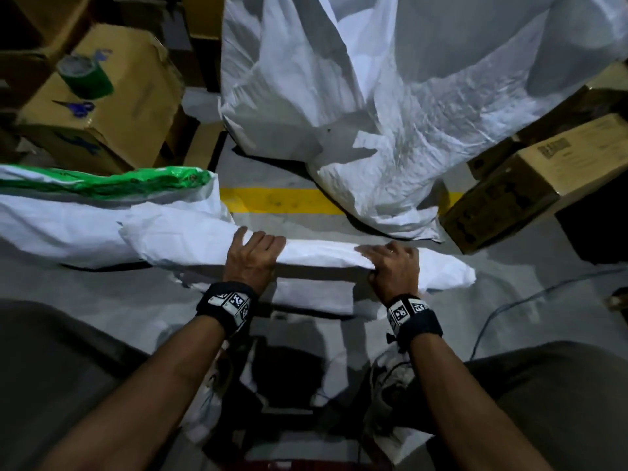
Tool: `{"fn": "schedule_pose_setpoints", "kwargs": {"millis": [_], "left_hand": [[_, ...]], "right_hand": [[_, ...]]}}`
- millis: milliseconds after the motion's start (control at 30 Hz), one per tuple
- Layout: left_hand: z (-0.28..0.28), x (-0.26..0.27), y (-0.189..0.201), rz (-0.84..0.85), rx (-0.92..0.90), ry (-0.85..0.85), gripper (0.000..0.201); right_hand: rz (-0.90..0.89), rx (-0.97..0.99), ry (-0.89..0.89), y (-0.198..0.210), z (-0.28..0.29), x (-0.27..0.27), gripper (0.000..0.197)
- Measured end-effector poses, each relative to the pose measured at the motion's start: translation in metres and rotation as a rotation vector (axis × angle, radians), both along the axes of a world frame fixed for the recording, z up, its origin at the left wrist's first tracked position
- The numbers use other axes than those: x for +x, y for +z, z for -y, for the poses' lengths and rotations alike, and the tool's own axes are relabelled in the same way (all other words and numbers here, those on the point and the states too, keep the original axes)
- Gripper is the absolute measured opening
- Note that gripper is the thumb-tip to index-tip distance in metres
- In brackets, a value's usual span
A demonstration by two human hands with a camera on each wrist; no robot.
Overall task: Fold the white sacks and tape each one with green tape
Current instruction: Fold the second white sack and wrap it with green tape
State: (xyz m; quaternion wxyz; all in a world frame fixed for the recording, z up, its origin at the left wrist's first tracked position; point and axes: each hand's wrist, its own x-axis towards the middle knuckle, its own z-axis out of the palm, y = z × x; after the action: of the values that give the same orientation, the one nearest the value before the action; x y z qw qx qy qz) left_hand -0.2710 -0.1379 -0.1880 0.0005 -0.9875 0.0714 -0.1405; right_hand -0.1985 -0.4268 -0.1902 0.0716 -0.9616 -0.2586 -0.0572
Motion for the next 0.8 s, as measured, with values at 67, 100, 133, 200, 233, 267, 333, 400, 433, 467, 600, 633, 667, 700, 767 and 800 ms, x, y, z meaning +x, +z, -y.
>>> {"fn": "schedule_pose_setpoints", "kwargs": {"millis": [67, 100, 133, 200, 233, 267, 333, 400, 433, 467, 600, 633, 667, 700, 767, 800], "left_hand": [[-0.004, 0.003, 0.001, -0.038, -0.019, -0.034, 0.04], [-0.004, 0.003, -0.001, -0.094, -0.025, -0.057, 0.048], [-0.005, 0.002, -0.007, -0.159, -0.038, -0.078, 0.056], [-0.002, -0.006, -0.022, -0.331, -0.049, -0.074, 0.068], [-0.001, -0.012, -0.035, -0.396, -0.045, -0.07, 0.07], [0.0, -0.017, -0.049, -0.457, -0.046, -0.067, 0.07], [0.006, -0.025, -0.061, -0.551, -0.025, -0.056, 0.066], [0.01, -0.03, -0.069, -0.737, 0.04, -0.021, 0.06], [0.01, -0.031, -0.074, -0.777, 0.072, 0.007, 0.059], [0.009, -0.033, -0.076, -0.815, 0.092, 0.037, 0.059], [0.0, -0.037, -0.084, -0.645, -0.168, 0.447, 0.066], [-0.007, -0.039, -0.084, -0.555, -0.358, 0.704, 0.073], [-0.01, -0.04, -0.075, -0.527, -0.598, 0.963, 0.082], [-0.012, -0.04, -0.064, -0.534, -0.91, 1.166, 0.086], [-0.018, -0.038, -0.051, -0.602, -1.565, 1.301, 0.056], [-0.021, -0.036, -0.045, -0.692, -1.852, 1.335, 0.044]], "right_hand": [[0.056, 0.013, -0.017, 0.004, -0.001, 0.004, 0.061], [0.05, 0.008, -0.029, 0.002, -0.001, 0.003, 0.061], [0.024, -0.006, -0.037, -0.003, 0.0, 0.001, 0.061], [-0.076, -0.059, -0.046, -0.021, 0.001, -0.007, 0.061], [-0.126, -0.096, -0.045, -0.032, 0.001, -0.013, 0.06], [-0.169, -0.139, -0.041, -0.044, 0.002, -0.02, 0.059], [-0.239, -0.244, -0.055, -0.066, 0.003, -0.033, 0.054], [-0.278, -0.323, -0.093, -0.084, 0.004, -0.044, 0.049], [-0.289, -0.357, -0.102, -0.09, 0.005, -0.046, 0.046], [-0.293, -0.385, -0.106, -0.093, 0.004, -0.047, 0.045], [-0.288, -0.394, -0.151, -0.092, -0.001, -0.038, 0.039], [-0.281, -0.385, -0.179, -0.088, -0.002, -0.035, 0.037], [-0.279, -0.379, -0.204, -0.085, -0.004, -0.032, 0.036], [-0.277, -0.374, -0.226, -0.083, -0.005, -0.03, 0.036], [-0.276, -0.346, -0.252, -0.079, -0.009, -0.029, 0.039], [-0.262, -0.32, -0.243, -0.077, -0.009, -0.03, 0.039]]}}
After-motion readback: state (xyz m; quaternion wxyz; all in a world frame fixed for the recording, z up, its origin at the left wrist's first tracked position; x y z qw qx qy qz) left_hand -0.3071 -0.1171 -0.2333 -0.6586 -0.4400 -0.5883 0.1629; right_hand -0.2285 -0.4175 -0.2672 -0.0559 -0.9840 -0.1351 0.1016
